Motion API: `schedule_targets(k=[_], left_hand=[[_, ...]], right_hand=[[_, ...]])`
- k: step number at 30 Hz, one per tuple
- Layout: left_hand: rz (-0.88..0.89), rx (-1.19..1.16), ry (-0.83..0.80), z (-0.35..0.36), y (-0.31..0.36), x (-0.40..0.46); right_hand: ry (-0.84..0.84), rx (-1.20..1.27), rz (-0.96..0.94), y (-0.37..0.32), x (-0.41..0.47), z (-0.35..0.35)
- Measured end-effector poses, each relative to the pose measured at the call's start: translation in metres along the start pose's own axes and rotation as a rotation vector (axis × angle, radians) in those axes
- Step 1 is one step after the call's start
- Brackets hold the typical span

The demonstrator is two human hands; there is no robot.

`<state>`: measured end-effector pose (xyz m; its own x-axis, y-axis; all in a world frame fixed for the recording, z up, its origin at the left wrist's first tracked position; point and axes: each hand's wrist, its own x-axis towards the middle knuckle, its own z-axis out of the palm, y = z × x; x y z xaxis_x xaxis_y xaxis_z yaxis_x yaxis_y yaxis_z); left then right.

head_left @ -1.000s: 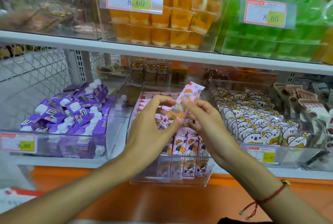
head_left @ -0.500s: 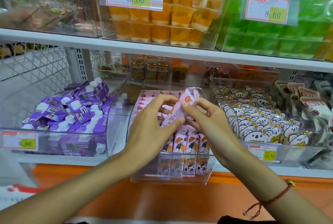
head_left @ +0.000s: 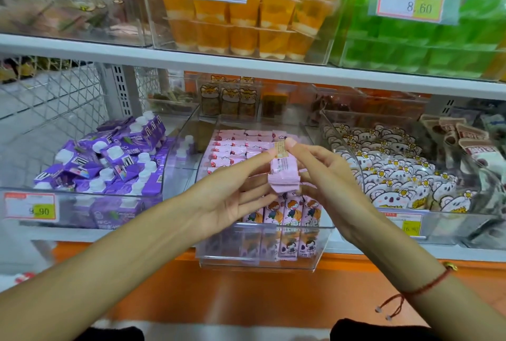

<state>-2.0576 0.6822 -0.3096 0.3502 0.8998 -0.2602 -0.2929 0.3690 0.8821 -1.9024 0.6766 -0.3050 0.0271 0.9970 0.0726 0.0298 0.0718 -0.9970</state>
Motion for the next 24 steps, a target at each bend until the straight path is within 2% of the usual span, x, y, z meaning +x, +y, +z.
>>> schedule_targets(k=[4, 6, 9, 12, 15, 20, 24], left_hand=[[0.054, 0.053, -0.056, -0.003, 0.0, -0.001], [0.167, 0.185, -0.063, -0.006, 0.001, -0.002], [0.405, 0.428, 0.031, -0.009, 0.003, -0.001], [0.564, 0.499, 0.032, -0.011, 0.005, 0.0], [0.596, 0.508, 0.01, -0.014, 0.005, 0.0], [0.584, 0.467, -0.036, -0.016, 0.003, 0.002], [0.445, 0.134, -0.138, -0.016, 0.005, 0.006]], right_hand=[[-0.016, -0.002, -0.024, 0.002, 0.0, -0.002], [-0.03, -0.011, -0.063, 0.003, 0.0, -0.003], [-0.098, -0.057, -0.196, 0.001, -0.003, -0.006], [-0.165, -0.111, -0.351, 0.0, -0.005, -0.006], [-0.175, -0.15, -0.424, 0.001, -0.005, -0.008], [-0.155, -0.182, -0.44, 0.002, -0.003, -0.008], [-0.115, -0.167, -0.435, 0.001, -0.003, -0.009]])
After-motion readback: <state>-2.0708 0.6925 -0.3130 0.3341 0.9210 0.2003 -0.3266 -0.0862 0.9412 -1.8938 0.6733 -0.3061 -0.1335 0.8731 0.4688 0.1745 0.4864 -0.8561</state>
